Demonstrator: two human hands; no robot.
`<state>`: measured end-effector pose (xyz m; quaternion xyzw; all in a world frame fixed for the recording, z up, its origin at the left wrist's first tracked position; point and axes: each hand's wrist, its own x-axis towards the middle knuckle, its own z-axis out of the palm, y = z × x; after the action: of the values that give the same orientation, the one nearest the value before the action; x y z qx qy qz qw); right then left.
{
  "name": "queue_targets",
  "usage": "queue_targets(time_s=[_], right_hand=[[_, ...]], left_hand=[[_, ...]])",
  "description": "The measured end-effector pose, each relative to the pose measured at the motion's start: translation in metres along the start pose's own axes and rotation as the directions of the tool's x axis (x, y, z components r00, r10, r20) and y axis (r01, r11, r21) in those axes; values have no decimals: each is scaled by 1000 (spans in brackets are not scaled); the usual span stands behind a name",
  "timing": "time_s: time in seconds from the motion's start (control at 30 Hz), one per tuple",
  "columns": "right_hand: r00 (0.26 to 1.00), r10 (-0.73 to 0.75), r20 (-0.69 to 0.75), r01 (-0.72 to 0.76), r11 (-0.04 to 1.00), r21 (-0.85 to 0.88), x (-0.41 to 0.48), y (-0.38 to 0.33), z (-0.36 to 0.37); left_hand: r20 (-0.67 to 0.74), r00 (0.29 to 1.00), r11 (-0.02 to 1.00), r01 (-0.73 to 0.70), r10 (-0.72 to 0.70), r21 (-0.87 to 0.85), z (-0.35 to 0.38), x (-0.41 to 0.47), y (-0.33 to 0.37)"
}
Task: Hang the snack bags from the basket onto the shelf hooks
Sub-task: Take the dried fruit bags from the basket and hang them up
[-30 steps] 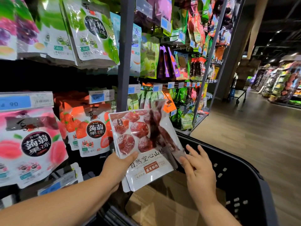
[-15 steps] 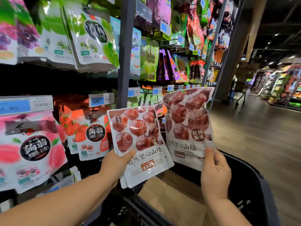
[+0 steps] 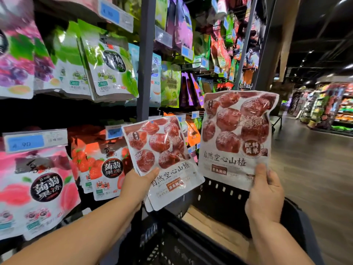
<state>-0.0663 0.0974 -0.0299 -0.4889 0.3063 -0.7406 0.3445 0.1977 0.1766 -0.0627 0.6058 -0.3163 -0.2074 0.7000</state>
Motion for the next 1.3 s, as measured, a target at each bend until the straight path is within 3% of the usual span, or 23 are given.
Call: queue_targets(time_s=[0.17,0.3,0.53,0.7,0.97,1.17,1.3], right_hand=[[974,186,132,-206,966,157,1,-23,18],[925,308,221,-328,942,63,-10,-25,31],[893,356,277,-353,934,-61,-2,-16,34],[872,381,308,-352,924,-147,20,2,34],[847,417,329,-394,909,-138,29,32,39],[699,446,559,-512,858,-43,21,38,61],[634,442,634,-549,835,-33,9,41,77]], left_hand=[[14,1000,996,9,-11,84,-8,-2,16],[46,999,994,20,-25,107,-14,-8,21],[84,996,999,41,-44,32,-12,-16,10],[24,998,993,64,-66,95,0,-17,3],[-19,996,987,85,-83,140,5,-20,11],[-120,992,974,70,-45,216,-17,-31,28],[-164,986,952,26,26,305,-35,-46,36]])
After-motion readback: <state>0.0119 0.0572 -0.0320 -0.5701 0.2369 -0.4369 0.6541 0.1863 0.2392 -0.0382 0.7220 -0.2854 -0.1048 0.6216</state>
